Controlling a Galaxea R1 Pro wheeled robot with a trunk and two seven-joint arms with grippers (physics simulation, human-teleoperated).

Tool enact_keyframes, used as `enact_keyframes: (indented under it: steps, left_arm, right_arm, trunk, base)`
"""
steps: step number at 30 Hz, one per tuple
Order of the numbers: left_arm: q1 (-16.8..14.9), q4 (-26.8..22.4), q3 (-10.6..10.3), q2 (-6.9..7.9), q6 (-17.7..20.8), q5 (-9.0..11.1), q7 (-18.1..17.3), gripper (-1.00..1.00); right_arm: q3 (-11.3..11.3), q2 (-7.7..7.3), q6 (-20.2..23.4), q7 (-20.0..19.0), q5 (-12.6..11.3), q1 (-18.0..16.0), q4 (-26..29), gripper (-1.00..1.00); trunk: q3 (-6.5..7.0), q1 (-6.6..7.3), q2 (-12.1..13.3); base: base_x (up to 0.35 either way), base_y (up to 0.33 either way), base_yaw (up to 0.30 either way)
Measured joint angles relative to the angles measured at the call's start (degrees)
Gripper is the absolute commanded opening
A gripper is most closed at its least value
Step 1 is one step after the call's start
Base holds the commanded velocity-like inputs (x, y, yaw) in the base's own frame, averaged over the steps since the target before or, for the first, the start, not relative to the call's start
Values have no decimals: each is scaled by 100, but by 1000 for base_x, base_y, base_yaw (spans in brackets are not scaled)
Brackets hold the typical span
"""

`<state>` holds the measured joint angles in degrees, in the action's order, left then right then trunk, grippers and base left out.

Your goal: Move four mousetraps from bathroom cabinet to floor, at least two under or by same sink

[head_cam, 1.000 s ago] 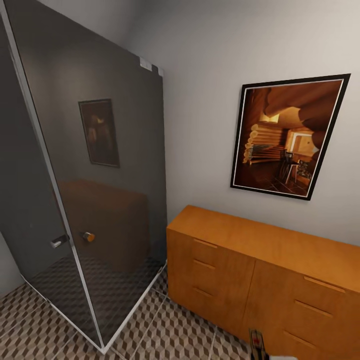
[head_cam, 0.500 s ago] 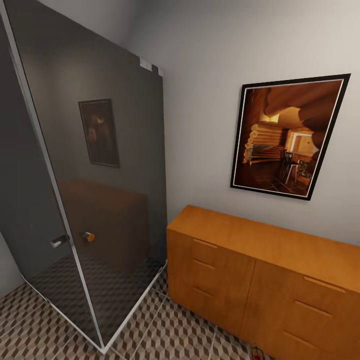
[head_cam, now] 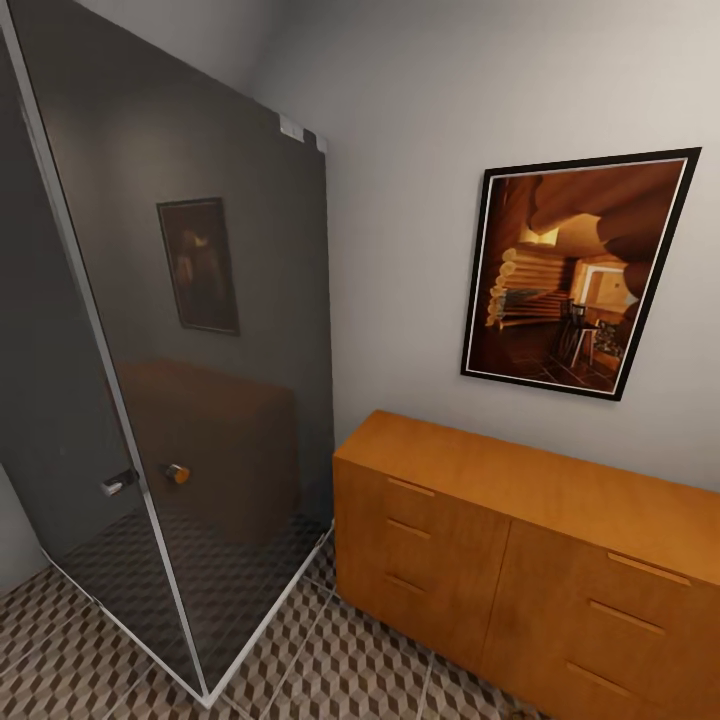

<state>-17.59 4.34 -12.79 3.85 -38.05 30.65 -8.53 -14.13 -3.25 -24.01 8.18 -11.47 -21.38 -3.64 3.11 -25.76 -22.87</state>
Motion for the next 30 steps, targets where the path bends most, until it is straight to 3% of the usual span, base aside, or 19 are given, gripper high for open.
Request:
enact_keyframes:
  steps: [7,23,30]
  left_arm:
    - [0,0,0,-26,4,53,165,-100]
    - [0,4,-9,-19,48,30,182,-100]
    - [2,6,-10,-5,57,29,187,-100]
  right_arm:
    - [10,4,-534,-30,-44,0,24,-100]
    - [3,16,-576,-29,-46,0,24,-100]
    - [5,25,-575,-26,-48,-1,22,-100]
  trunk:
    - [0,0,0]
    - [0,0,0]
    - [0,0,0]
  base:
    - [0,0,0]
    - [0,0,4]
    - [0,0,241]
